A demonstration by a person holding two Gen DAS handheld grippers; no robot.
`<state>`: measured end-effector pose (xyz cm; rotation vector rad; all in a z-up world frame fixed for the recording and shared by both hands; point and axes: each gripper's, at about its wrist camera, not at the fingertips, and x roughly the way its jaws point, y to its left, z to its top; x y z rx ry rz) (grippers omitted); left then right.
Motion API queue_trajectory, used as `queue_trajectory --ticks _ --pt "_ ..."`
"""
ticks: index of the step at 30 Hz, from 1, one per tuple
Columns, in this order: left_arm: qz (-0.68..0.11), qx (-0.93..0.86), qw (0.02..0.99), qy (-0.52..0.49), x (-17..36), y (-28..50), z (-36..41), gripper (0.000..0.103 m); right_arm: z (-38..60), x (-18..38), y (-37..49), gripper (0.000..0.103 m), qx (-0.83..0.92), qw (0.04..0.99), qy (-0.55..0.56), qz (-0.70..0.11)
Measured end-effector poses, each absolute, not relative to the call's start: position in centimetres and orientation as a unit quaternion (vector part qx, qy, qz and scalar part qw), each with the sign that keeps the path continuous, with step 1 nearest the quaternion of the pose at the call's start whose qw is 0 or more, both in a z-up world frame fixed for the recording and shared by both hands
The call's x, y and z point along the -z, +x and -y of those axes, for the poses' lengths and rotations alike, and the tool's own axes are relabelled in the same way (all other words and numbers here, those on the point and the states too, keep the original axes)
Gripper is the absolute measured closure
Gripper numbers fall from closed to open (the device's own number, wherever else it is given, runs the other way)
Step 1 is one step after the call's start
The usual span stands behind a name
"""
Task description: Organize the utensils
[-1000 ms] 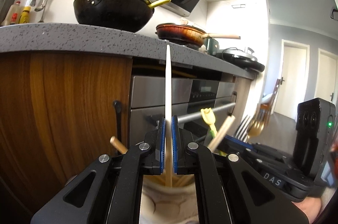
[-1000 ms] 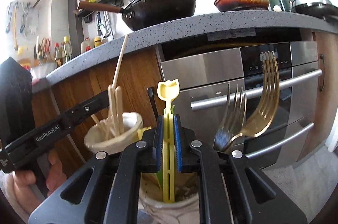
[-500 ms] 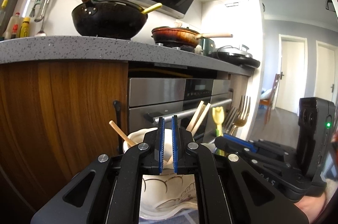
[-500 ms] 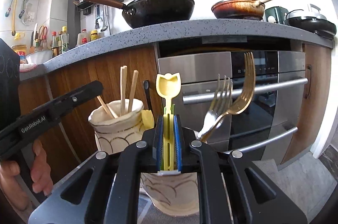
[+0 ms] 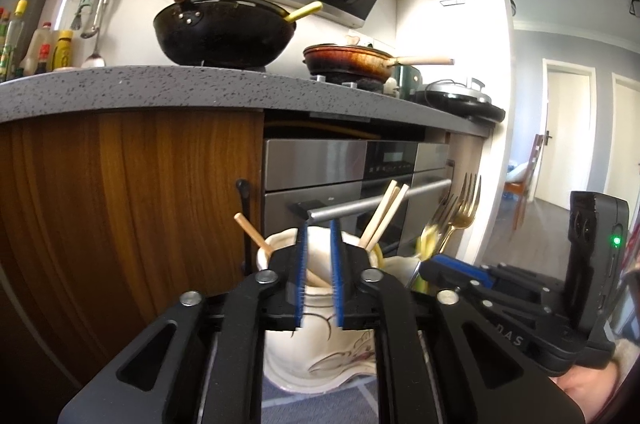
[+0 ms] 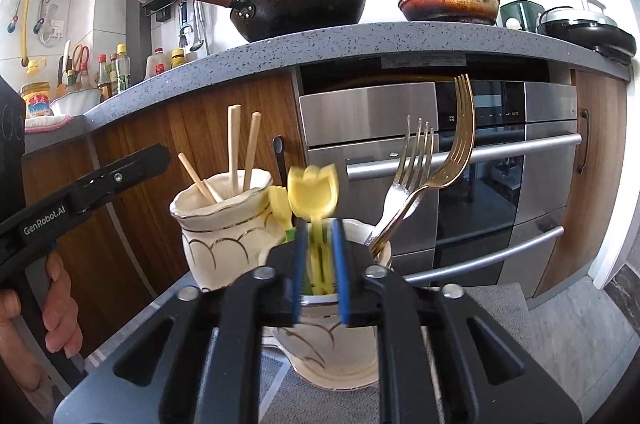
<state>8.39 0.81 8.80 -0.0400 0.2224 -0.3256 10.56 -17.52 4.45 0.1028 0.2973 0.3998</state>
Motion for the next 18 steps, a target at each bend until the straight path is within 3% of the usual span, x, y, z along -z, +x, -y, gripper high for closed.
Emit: queue_trajectory --ticks 4,18 --pt "-0.112 0.156 0.981 -0.020 -8.8 7.7 -1.1 0.080 17.7 -4.7 9.8 0.065 -0.199 0.968 0.057 -0.141" --pt "-0.126 0.144 0.981 -0.014 -8.0 4.3 -1.8 0.073 19.0 -5.5 5.6 0.030 -0.186 0.972 0.066 -0.129"
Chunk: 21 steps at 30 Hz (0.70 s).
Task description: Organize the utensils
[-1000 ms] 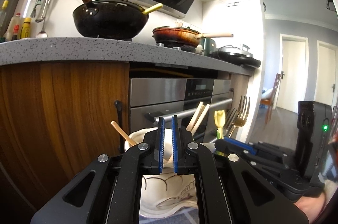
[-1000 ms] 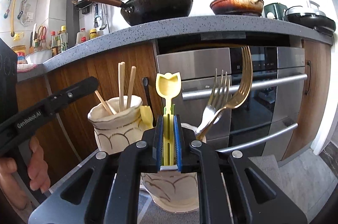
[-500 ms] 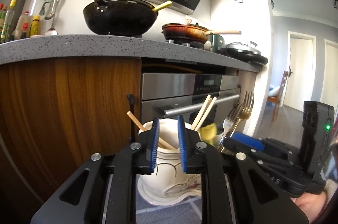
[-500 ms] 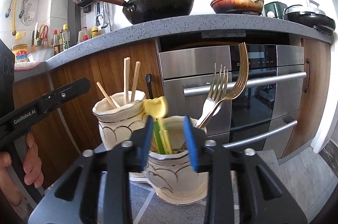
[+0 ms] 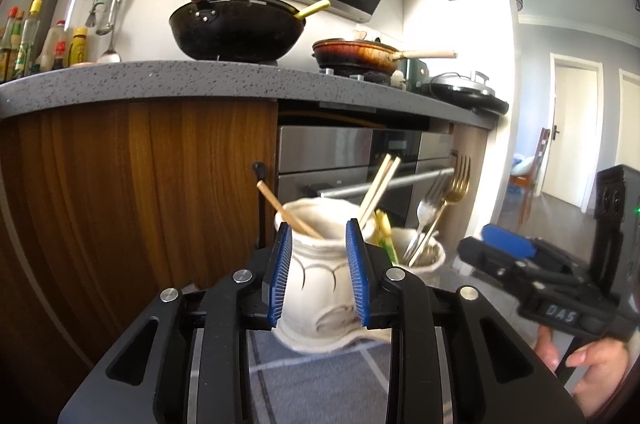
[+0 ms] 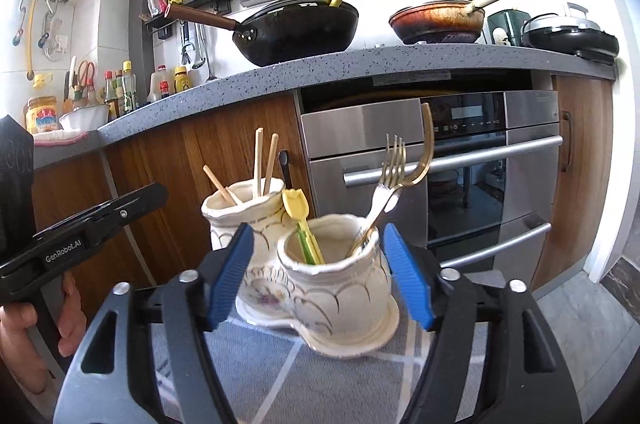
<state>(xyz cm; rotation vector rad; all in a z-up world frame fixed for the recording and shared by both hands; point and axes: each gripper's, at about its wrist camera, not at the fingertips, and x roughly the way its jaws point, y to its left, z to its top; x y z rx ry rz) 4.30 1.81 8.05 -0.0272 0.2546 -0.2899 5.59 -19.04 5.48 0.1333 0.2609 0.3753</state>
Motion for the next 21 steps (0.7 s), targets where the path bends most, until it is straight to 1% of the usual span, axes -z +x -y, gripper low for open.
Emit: queue_trajectory --ticks 4,6,7,8,9,11,13,16,17,19,21 --pt "-0.132 0.138 0.982 -0.009 -7.4 2.8 -2.2 0.070 19.7 -5.1 4.1 0.022 -0.183 0.971 0.053 -0.143" --pt "-0.136 0.135 0.981 -0.006 -6.9 2.2 -2.4 0.062 20.1 -4.8 3.3 0.019 -0.181 0.971 0.049 -0.147" --pt "-0.138 0.132 0.982 -0.004 -6.7 1.9 -2.5 0.051 20.3 -4.7 3.0 0.018 -0.180 0.971 0.046 -0.149" --pt "-0.139 0.128 0.982 -0.002 -6.4 1.4 -2.6 0.045 20.5 -4.6 2.6 0.017 -0.178 0.972 0.043 -0.149" --pt "-0.139 0.128 0.982 0.000 -6.2 1.1 -2.6 0.043 20.8 -4.5 2.1 0.016 -0.176 0.972 0.039 -0.148" --pt "-0.140 0.131 0.981 0.004 -5.8 0.4 -2.5 0.041 21.2 -4.1 1.3 0.012 -0.170 0.974 0.033 -0.147" --pt "-0.137 0.130 0.982 0.015 -5.4 -0.3 -2.3 0.039 21.6 -3.8 0.7 0.006 -0.160 0.976 0.030 -0.143" --pt "-0.135 0.128 0.982 0.028 -4.8 -0.8 -1.9 0.038 22.0 -3.0 0.0 0.005 -0.144 0.980 0.026 -0.135" --pt "-0.135 0.127 0.982 0.033 -4.6 -0.8 -1.8 0.030 22.0 -2.9 -0.1 0.005 -0.139 0.981 0.022 -0.133" --pt "-0.129 0.124 0.983 0.043 -4.0 -1.0 -1.5 0.020 21.8 -3.0 -0.6 0.005 -0.131 0.984 0.011 -0.118" --pt "-0.123 0.122 0.984 0.052 -3.7 -1.0 -1.2 0.018 21.7 -3.1 -1.0 0.005 -0.122 0.987 0.004 -0.100"
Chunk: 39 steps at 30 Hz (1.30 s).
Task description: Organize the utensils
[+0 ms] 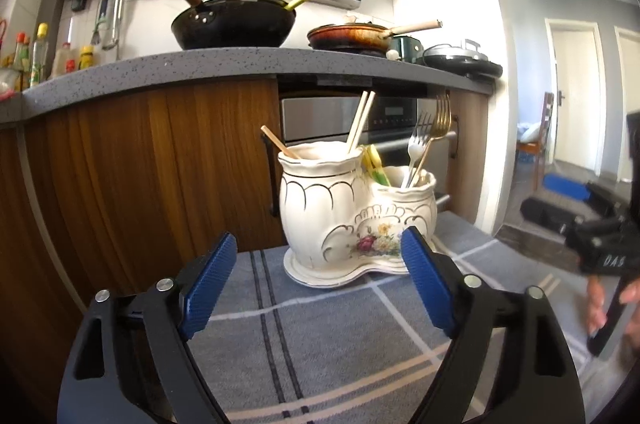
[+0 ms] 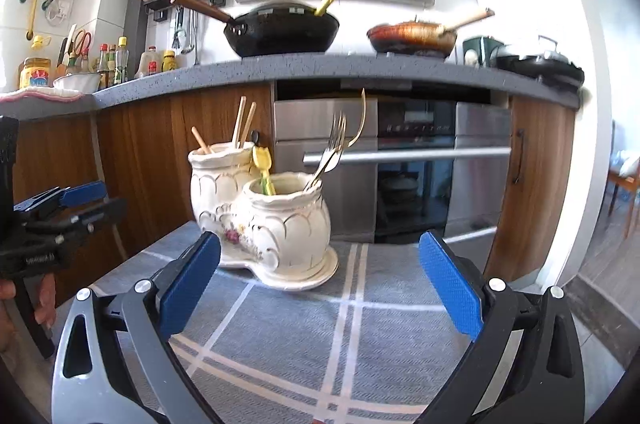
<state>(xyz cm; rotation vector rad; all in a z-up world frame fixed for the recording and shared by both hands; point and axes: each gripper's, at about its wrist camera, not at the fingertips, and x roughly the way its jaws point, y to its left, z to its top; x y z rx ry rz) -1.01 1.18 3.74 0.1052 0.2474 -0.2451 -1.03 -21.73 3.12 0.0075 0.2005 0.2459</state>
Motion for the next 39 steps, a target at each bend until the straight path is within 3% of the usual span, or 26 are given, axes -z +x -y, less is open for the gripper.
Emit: queue_trajectory --ticks 5,20,39 --pt "-0.109 0.114 0.985 0.066 -3.1 -1.0 -0.6 0.011 21.6 -2.9 -1.4 0.005 -0.109 0.991 0.004 -0.076" --pt "-0.094 0.119 0.988 0.036 -2.9 -1.3 -1.7 0.006 20.5 -2.9 -1.1 0.005 -0.121 0.990 -0.017 -0.077" --pt "-0.097 0.109 0.989 0.035 -2.8 -1.1 -1.7 0.005 20.7 -2.9 -1.4 0.005 -0.113 0.991 -0.016 -0.072"
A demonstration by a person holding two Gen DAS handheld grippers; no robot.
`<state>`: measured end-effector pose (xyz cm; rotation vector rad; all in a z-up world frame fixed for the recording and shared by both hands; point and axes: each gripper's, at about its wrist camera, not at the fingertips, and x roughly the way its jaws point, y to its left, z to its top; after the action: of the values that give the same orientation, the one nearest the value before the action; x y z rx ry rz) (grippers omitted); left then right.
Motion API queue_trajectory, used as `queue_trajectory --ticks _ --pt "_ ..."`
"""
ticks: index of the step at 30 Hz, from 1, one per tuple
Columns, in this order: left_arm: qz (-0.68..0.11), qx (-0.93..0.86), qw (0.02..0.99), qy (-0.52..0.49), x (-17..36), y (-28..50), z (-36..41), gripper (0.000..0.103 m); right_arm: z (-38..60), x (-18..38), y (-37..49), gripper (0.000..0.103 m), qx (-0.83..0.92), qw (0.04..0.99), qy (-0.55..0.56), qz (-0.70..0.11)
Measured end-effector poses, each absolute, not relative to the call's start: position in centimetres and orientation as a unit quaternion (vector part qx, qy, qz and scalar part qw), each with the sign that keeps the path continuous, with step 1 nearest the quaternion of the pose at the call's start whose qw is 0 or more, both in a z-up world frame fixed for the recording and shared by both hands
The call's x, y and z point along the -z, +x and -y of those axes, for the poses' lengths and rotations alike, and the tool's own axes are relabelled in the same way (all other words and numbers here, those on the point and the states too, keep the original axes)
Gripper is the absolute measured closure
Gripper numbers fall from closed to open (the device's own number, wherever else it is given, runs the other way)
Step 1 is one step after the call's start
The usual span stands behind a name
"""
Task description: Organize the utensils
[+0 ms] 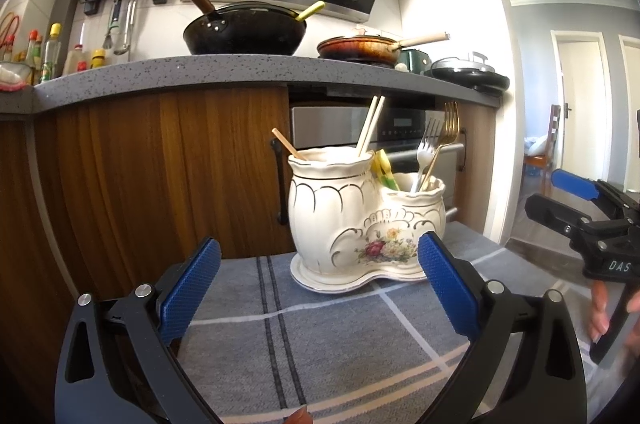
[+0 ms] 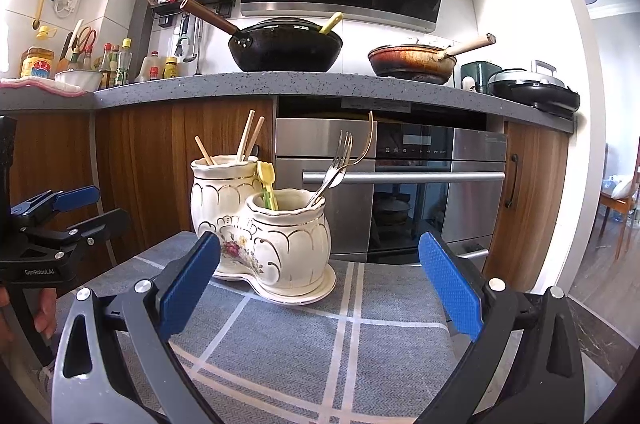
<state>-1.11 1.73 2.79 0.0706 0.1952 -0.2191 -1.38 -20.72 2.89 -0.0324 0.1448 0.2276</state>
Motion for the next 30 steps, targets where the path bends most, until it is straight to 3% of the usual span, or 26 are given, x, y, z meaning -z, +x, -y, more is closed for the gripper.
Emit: queue_trajectory --ticks 30 --pt "-0.103 0.105 0.989 0.031 -2.82 -0.91 -1.95 0.005 20.80 -2.80 -0.98 0.005 -0.106 0.991 -0.013 -0.081"
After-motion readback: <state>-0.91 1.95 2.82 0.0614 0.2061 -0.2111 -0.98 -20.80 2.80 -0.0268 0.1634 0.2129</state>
